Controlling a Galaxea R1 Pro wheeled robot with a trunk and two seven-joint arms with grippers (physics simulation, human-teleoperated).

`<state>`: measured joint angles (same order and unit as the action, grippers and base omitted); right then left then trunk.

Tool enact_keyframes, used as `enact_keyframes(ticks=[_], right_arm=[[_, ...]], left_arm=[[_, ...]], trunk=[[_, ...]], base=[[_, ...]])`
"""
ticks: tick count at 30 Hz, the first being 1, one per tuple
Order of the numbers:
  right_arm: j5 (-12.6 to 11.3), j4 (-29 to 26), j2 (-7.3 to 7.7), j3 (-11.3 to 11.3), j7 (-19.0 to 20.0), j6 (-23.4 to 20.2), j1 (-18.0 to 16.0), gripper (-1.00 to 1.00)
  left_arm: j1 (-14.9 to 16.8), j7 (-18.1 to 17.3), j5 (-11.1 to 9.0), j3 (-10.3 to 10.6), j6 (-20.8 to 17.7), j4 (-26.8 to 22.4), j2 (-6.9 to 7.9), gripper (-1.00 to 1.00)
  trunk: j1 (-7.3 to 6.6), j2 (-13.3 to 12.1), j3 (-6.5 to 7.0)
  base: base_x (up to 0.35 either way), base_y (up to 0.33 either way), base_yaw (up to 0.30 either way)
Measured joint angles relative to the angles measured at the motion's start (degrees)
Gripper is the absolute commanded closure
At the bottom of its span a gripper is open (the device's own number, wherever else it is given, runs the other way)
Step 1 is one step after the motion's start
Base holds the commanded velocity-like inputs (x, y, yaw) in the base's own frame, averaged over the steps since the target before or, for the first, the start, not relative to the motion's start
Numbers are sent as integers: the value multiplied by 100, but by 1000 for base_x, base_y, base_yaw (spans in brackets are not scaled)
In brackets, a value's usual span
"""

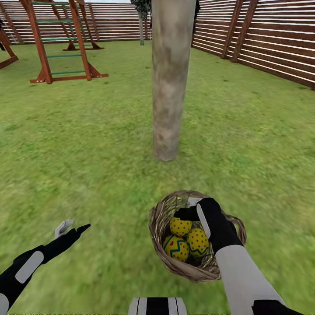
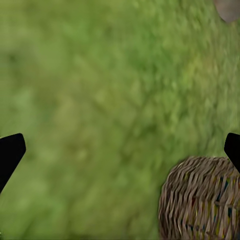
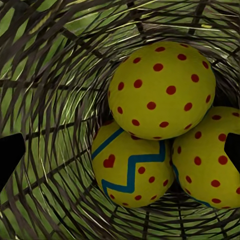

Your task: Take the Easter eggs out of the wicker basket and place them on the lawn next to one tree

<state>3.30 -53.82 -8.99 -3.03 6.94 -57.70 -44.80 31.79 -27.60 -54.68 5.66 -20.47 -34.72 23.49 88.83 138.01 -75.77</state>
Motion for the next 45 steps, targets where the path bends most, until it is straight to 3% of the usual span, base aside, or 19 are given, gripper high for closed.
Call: enact_keyframes(ticks=[45], right_arm=[[2, -47, 10, -11, -26, 9, 9, -100]], left_arm=[[0, 10, 7, 0, 0, 9, 0, -100]], trunk=[[0, 0, -377]], base=[[0, 0, 0]])
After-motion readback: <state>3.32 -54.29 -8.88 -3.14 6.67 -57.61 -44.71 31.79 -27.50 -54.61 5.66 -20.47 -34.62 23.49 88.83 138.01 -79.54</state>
